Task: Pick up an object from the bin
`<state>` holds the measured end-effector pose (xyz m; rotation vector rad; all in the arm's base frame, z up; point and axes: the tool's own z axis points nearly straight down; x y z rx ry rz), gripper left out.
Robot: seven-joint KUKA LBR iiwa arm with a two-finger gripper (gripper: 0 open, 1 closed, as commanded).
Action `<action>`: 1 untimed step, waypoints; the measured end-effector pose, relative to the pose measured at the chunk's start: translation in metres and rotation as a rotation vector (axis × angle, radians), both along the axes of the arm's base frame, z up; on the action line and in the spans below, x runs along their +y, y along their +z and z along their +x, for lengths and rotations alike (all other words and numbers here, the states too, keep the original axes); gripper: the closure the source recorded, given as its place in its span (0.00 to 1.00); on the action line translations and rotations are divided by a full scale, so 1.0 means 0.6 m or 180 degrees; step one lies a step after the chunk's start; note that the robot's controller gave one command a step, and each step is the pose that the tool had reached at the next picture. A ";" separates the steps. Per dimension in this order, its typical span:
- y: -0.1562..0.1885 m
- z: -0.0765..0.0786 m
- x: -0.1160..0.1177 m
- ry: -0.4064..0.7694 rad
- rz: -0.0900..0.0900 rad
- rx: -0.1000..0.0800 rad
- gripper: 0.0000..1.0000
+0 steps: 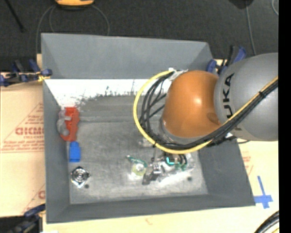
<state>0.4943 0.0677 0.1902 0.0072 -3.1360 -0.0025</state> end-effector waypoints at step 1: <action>-0.175 0.057 -0.025 -0.0060 0.0005 -0.0036 0.00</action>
Offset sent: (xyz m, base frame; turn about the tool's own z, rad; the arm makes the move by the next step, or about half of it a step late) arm 0.0355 -0.0170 -0.1174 0.0202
